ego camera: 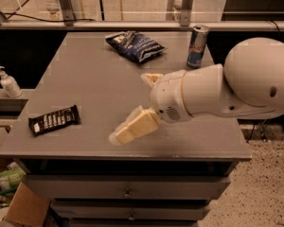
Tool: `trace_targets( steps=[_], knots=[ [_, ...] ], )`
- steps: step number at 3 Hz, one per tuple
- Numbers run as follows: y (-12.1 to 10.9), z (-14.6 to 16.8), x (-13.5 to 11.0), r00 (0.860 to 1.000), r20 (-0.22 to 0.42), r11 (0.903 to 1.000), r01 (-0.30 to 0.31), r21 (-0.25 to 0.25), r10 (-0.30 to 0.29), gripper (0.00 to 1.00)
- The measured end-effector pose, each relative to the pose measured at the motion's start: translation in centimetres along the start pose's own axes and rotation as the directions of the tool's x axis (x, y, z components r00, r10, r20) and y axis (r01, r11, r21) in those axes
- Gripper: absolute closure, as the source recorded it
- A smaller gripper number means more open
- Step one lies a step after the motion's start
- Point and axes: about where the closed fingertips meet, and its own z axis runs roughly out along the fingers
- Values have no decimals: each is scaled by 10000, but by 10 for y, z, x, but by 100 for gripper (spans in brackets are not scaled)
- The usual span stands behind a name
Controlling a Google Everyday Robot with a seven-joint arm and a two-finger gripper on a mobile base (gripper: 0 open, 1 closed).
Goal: Move rxbar chocolate near blue chip bag
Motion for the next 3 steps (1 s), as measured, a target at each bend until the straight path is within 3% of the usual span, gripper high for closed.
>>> trace_targets(
  steps=[3],
  knots=[
    [-6, 131, 1, 9975, -71, 9974, -709, -122, 708, 0]
  ],
)
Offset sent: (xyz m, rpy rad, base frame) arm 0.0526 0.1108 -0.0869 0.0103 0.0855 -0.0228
